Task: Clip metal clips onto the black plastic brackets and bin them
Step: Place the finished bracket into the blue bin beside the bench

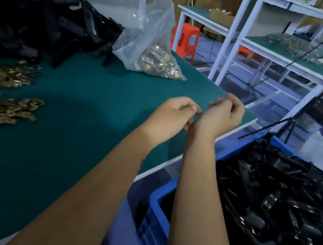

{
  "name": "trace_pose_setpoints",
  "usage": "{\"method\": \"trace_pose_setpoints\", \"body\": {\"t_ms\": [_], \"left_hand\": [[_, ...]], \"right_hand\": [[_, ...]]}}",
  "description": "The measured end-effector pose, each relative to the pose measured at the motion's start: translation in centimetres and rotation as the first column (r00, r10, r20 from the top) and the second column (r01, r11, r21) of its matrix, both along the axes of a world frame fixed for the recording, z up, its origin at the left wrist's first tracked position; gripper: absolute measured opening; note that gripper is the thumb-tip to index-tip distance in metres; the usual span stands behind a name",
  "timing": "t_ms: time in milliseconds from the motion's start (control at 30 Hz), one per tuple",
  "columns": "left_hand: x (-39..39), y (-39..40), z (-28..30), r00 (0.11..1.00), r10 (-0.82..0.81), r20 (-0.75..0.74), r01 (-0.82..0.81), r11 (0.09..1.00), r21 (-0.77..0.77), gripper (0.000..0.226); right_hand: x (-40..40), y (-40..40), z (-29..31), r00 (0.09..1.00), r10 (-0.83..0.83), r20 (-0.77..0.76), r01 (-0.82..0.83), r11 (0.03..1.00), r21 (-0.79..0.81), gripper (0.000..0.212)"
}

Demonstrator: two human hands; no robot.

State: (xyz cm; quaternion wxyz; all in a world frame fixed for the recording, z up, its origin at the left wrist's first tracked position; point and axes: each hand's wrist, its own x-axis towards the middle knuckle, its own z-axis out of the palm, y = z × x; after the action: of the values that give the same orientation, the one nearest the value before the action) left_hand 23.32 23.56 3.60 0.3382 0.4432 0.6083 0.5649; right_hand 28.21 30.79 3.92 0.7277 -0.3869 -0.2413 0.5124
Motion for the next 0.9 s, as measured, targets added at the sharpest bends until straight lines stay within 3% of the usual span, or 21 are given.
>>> {"method": "trace_pose_setpoints", "body": {"t_ms": [100,200,267,367,467,533,600,667,767,900], "left_hand": [[-5.1,-2.6,0.5,0.986,0.163,0.027,-0.164,0.984,0.074,0.033],[-10.4,-5.9,0.0,0.914,0.407,-0.011,-0.404,0.911,0.086,0.032],[-13.7,-8.7,-0.5,0.817,0.57,-0.09,-0.563,0.821,0.092,0.033],[-17.8,-13.3,-1.5,0.652,0.755,-0.066,-0.746,0.655,0.125,0.03],[-21.0,-17.5,-2.3,0.454,0.88,-0.144,-0.878,0.469,0.099,0.026],[-22.7,-19.7,-3.2,0.343,0.879,-0.331,-0.916,0.391,0.088,0.025],[-23.9,-21.2,-3.9,0.227,0.768,-0.598,-0.954,0.299,0.021,0.028],[-24.5,-21.7,-4.4,0.234,0.661,-0.713,-0.965,0.248,-0.087,0.03],[-25.2,-21.7,-4.7,0.325,0.608,-0.724,-0.942,0.271,-0.196,0.031],[-25.8,-21.0,-5.2,0.365,0.546,-0.754,-0.929,0.265,-0.258,0.025]], "right_hand": [[-6.5,-3.0,1.4,0.956,0.2,0.213,-0.239,0.955,0.176,0.027],[-12.9,-6.9,0.3,0.804,0.462,0.373,-0.555,0.81,0.192,0.029],[-16.3,-9.2,-0.8,0.655,0.567,0.5,-0.7,0.705,0.117,0.025],[-20.6,-11.8,-2.8,0.355,0.629,0.691,-0.853,0.52,-0.035,0.019],[-23.4,-12.5,-4.6,0.187,0.574,0.797,-0.893,0.437,-0.106,0.022],[-24.9,-11.9,-5.3,0.101,0.348,0.932,-0.873,0.481,-0.085,0.028],[-26.4,-11.2,-5.5,-0.037,0.1,0.994,-0.854,0.514,-0.084,0.039],[-27.6,-10.6,-5.5,-0.196,-0.012,0.98,-0.842,0.515,-0.162,0.05],[-29.4,-9.4,-5.6,-0.406,-0.134,0.904,-0.787,0.555,-0.271,0.053],[-30.9,-8.6,-5.3,-0.524,-0.205,0.827,-0.733,0.603,-0.315,0.055]]}}
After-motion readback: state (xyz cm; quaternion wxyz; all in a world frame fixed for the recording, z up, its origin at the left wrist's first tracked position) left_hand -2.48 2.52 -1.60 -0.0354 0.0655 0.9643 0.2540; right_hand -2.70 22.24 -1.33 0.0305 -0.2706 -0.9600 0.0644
